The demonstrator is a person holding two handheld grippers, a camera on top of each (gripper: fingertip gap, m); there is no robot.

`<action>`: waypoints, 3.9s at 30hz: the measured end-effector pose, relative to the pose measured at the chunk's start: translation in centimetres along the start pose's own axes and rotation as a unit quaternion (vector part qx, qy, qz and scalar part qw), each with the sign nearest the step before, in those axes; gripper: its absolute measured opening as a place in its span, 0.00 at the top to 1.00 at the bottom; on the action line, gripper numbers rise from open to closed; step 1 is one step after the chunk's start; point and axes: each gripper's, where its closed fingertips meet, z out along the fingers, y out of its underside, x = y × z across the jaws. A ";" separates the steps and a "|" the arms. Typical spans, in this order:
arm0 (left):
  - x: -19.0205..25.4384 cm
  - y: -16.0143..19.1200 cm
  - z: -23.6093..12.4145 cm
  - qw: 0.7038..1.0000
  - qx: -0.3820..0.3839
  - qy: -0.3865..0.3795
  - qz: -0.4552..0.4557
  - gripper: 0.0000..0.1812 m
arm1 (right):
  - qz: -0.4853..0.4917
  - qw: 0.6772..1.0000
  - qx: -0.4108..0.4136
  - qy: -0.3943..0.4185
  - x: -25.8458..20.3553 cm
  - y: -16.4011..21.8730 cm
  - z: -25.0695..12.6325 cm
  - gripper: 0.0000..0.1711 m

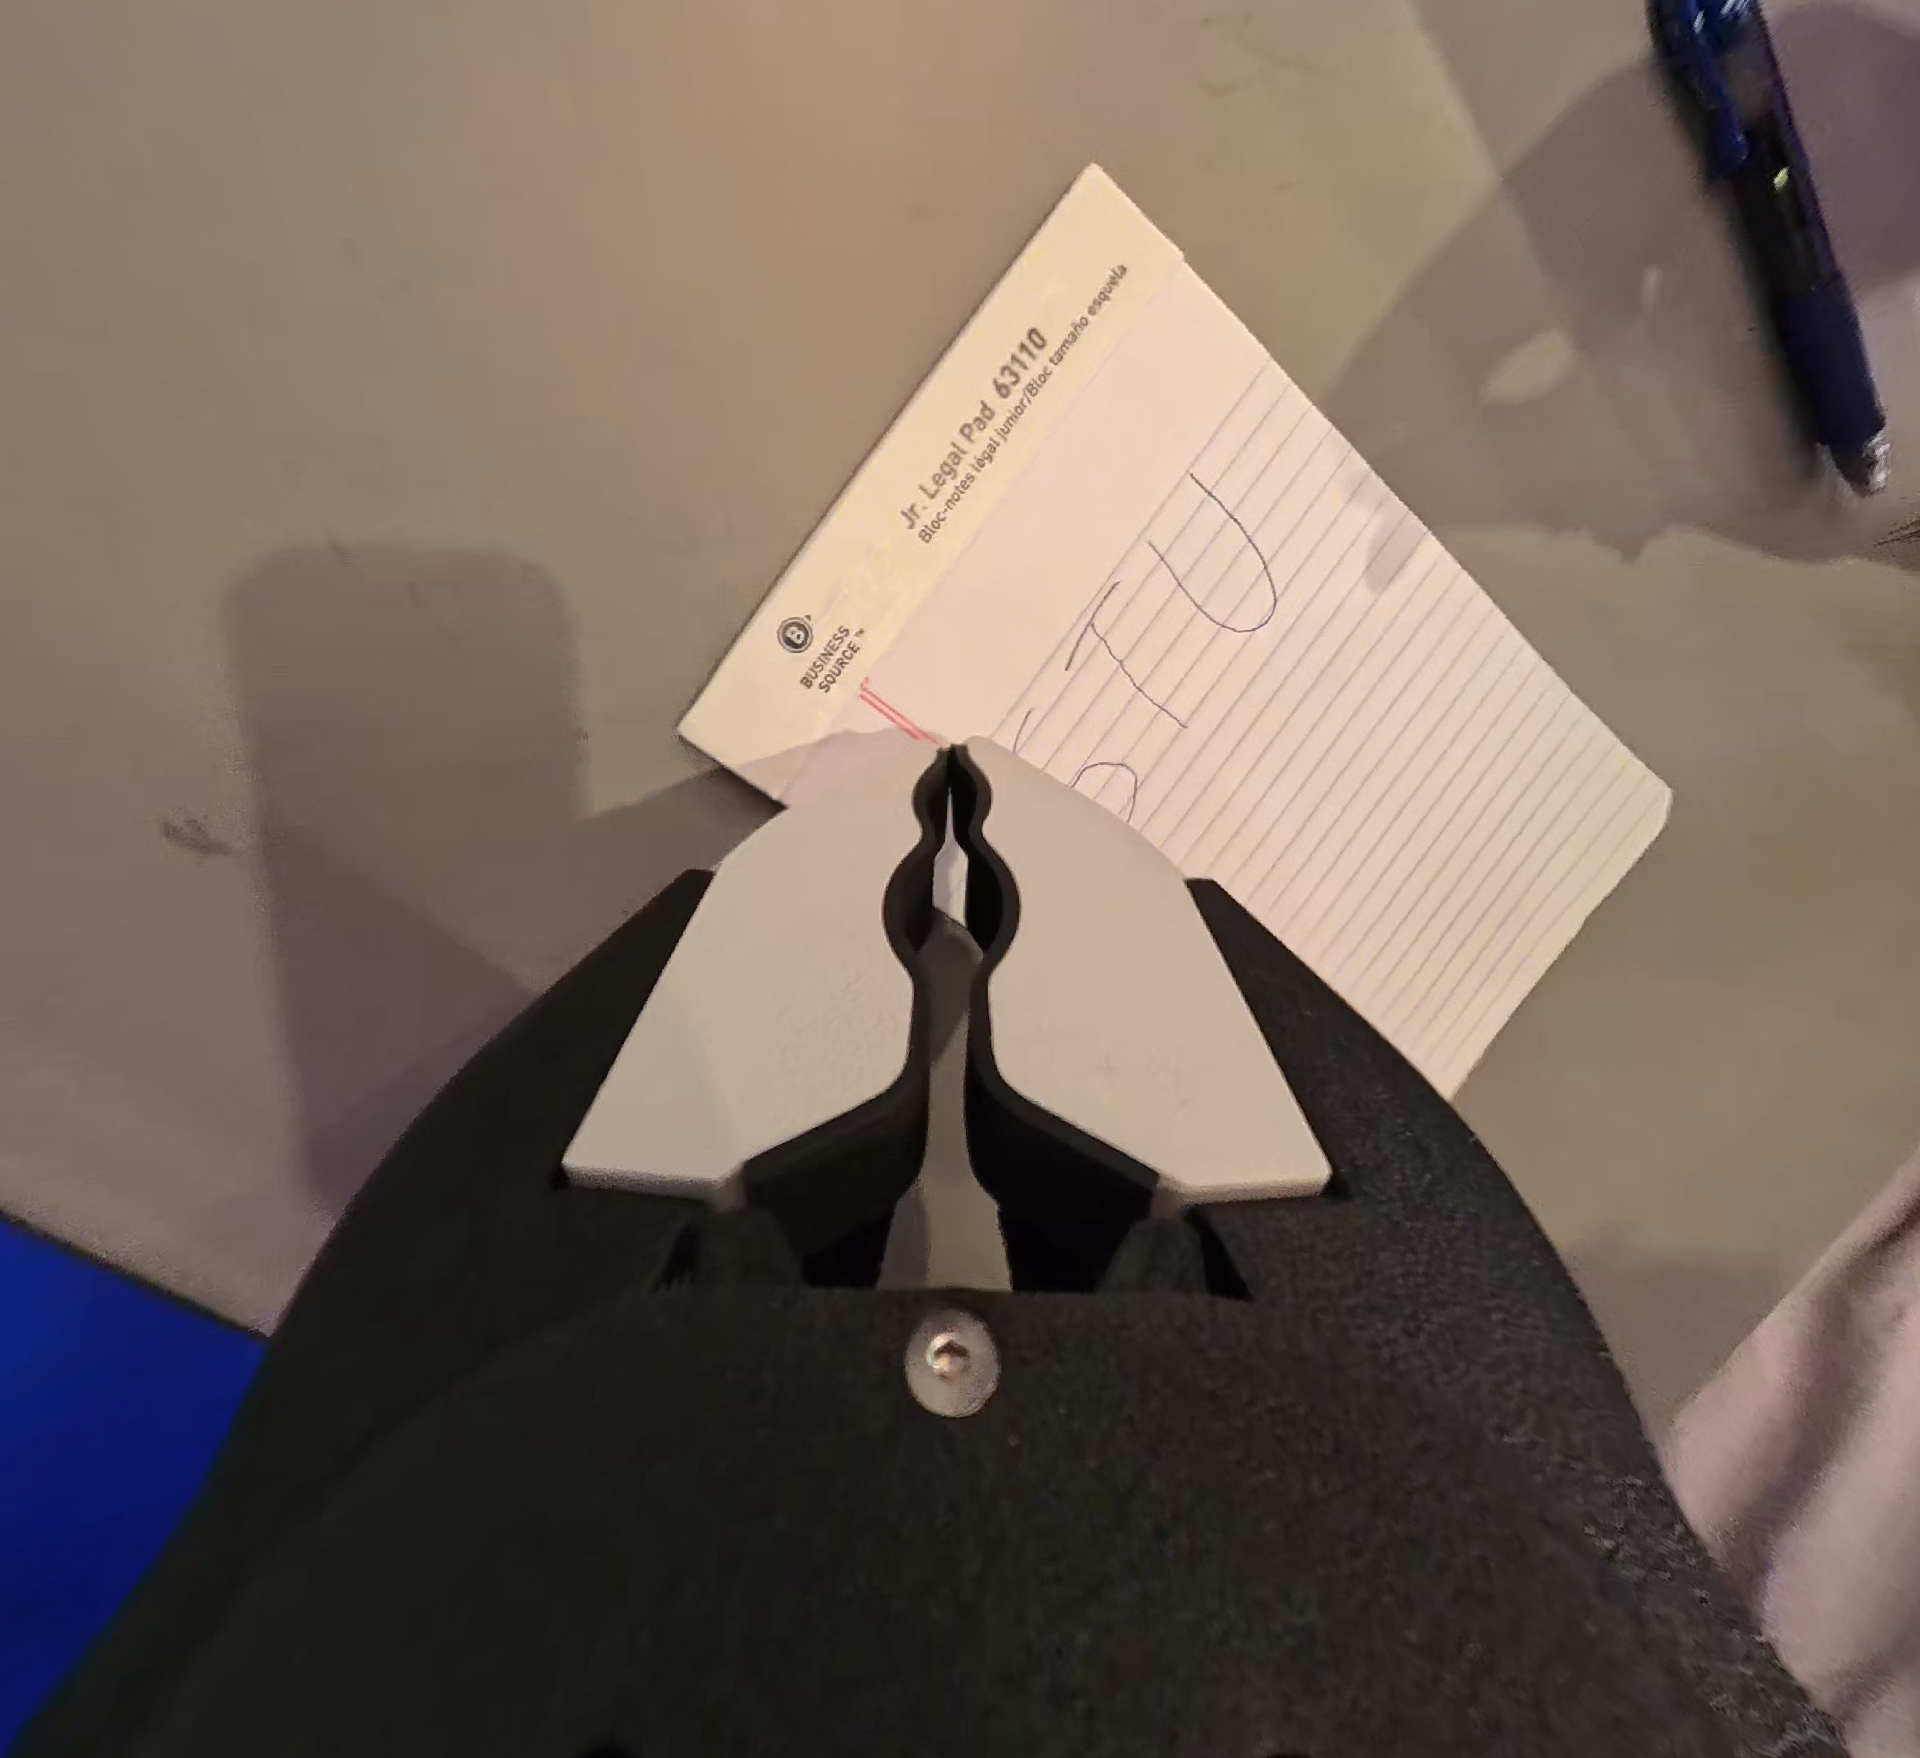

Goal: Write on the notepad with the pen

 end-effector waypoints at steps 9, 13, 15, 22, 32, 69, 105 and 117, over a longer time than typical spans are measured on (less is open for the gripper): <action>0.3 -0.5 1.5 0.999 -0.002 -0.018 0.035 1.00 | 0.000 1.000 0.000 -0.001 0.0 0.0 0.0 0.98; 0.3 -0.6 1.4 1.000 0.014 0.003 -0.003 1.00 | 0.001 1.000 0.000 -0.001 0.0 -0.1 0.0 0.98; 0.3 -0.6 1.4 1.000 0.020 0.013 -0.018 1.00 | 0.001 1.000 -0.001 -0.001 0.0 0.0 0.0 0.98; 2.0 -1.2 2.2 1.000 0.013 0.015 0.002 1.00 | 0.000 1.000 0.000 0.001 0.1 0.0 0.0 0.98; -0.2 -5.0 -0.6 0.969 0.150 -0.080 0.179 1.00 | 0.004 1.000 -0.001 -0.005 0.0 0.0 -0.1 0.98; -0.7 -4.1 2.6 0.980 0.141 -0.023 0.138 0.87 | 0.004 1.000 -0.005 -0.017 -0.5 0.0 0.1 0.98; -1.8 -2.3 1.1 0.987 0.066 -0.066 0.132 0.90 | 0.009 1.000 -0.008 -0.023 -0.6 0.1 0.1 0.98; -2.3 -2.3 1.3 0.986 0.081 -0.074 0.126 0.94 | 0.012 1.000 -0.011 -0.023 -0.5 0.4 0.2 0.98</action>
